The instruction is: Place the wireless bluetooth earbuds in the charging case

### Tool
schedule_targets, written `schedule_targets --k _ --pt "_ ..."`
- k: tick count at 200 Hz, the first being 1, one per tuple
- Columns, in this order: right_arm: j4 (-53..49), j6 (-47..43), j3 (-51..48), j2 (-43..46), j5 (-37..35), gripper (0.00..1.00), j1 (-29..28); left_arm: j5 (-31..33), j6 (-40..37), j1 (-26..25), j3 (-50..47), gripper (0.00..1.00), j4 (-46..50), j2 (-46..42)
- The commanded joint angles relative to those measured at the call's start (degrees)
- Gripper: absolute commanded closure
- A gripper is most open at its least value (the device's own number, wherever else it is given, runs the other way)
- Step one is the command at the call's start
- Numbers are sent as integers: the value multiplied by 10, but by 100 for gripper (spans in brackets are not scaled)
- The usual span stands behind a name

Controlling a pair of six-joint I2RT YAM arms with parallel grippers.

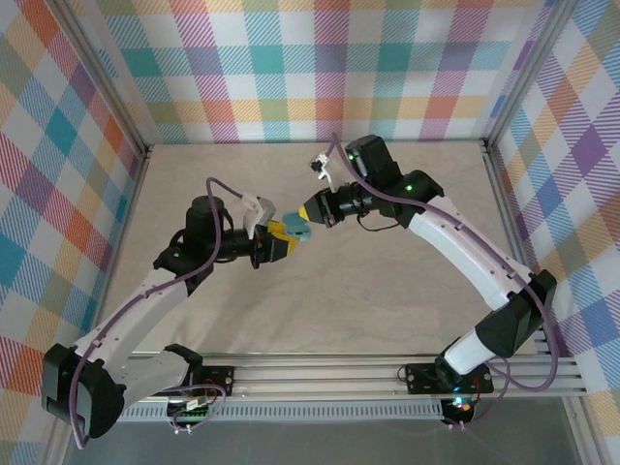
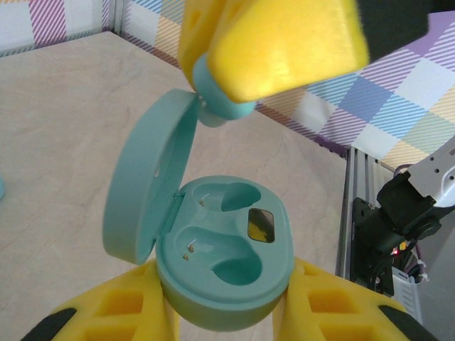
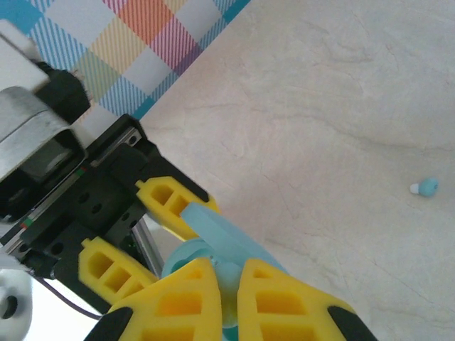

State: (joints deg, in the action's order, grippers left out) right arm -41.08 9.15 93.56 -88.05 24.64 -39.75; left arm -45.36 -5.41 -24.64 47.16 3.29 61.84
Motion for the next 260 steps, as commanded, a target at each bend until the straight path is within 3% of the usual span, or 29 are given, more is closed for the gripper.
schedule_targets --k 1,185,260 --pt "-30 -2 8 16 43 91 -3 -25 -1 0 17 100 -8 1" --pt "-12 -21 -49 11 52 92 -2 -48 12 1 8 100 -49 -4" --pt "-8 -1 -46 0 136 92 14 -54 9 1 3 100 -61 -14"
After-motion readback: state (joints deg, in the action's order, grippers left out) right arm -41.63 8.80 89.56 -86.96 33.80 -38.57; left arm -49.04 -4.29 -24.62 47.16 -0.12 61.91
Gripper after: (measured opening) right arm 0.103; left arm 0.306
